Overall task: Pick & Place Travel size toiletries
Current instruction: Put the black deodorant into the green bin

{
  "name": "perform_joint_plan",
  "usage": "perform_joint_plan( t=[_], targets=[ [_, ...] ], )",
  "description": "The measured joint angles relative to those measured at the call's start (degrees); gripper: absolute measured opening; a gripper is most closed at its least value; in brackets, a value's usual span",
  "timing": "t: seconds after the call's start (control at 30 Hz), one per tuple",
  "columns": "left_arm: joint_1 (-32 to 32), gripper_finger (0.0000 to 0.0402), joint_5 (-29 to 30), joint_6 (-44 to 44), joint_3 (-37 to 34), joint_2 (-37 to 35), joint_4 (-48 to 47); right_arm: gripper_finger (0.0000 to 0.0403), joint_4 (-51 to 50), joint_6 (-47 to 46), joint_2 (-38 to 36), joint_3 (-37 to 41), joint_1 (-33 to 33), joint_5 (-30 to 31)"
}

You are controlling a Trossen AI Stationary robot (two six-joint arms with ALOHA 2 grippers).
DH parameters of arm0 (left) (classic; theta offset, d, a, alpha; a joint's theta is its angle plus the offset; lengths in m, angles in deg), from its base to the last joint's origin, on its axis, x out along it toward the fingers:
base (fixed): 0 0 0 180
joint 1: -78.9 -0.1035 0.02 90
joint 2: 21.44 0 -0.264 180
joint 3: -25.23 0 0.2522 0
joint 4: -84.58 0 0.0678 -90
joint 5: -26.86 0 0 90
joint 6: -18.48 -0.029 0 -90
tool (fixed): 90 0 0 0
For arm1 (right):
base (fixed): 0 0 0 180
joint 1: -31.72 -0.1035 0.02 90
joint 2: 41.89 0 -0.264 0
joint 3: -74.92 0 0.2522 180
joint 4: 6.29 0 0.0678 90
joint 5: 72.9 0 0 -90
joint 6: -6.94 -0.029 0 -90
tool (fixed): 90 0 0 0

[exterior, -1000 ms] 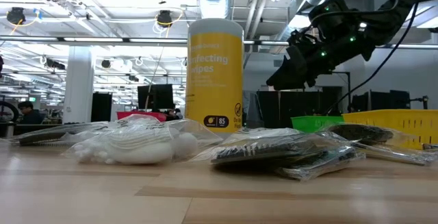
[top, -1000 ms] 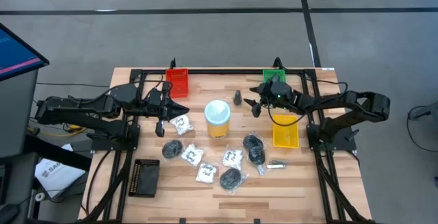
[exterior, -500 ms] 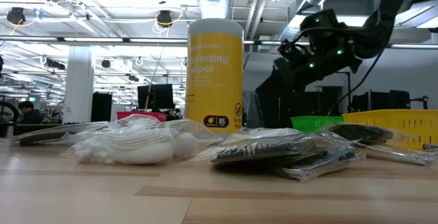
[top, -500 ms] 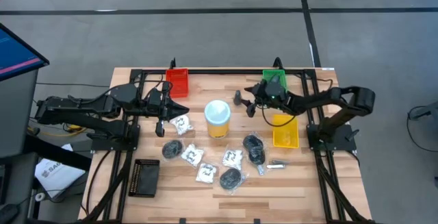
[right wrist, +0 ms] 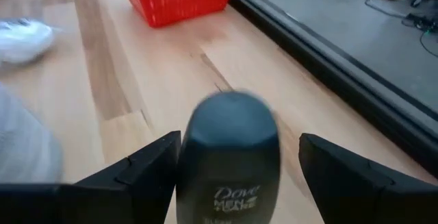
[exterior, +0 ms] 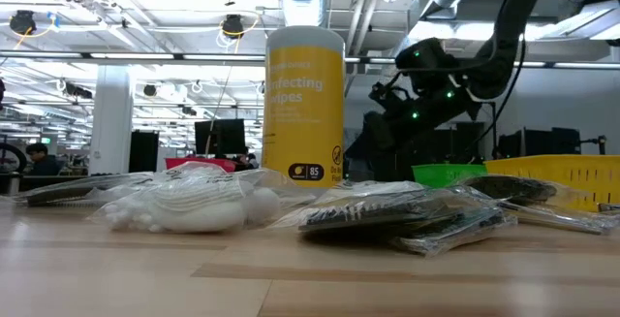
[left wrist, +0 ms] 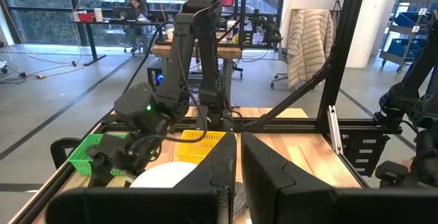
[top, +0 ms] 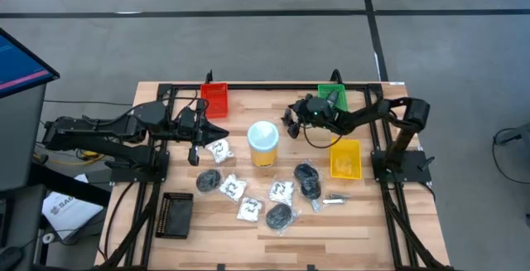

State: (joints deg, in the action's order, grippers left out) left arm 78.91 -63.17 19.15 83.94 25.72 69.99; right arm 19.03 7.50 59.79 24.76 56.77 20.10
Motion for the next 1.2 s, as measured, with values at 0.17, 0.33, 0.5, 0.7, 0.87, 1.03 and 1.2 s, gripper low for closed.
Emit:
perform_joint_plan(
  t=[0.17,0.33,0.5,0.7,0.87,1.03,1.2],
  targets=[
    [0.0,0.0016,0.0,0.0,0.0,0.0,-0.19,0.0281,-0.67,-0.13,0.68,-0.56,0.16,0.01],
    [0.0,0.0016,0.01,0.0,0.0,0.0,-0.25,0.0279,-0.87,-0.12,0.68,-0.54,0.16,0.01],
    [0.0,0.0016,0.0,-0.02,0.0,0.0,-0.27,0.0245,-0.95,-0.11,0.68,-0.54,0.16,-0.01],
    [0.0,0.0016,-0.01,-0.02,0.0,0.0,-0.34,0.018,-0.88,-0.09,0.68,-0.54,0.16,-0.1],
    [0.0,0.0016,0.02,-0.02,0.01,0.0,-0.36,0.018,-0.92,-0.09,0.66,-0.54,0.21,-0.65],
    [0.0,0.0016,0.02,-0.02,0.0,0.0,-0.41,0.018,-0.91,-0.09,0.66,-0.54,0.25,-1.06],
    [0.01,0.0016,0.0,-0.02,0.0,0.0,-0.43,0.018,-0.91,-0.41,0.66,-0.52,0.25,-1.08]
  ],
)
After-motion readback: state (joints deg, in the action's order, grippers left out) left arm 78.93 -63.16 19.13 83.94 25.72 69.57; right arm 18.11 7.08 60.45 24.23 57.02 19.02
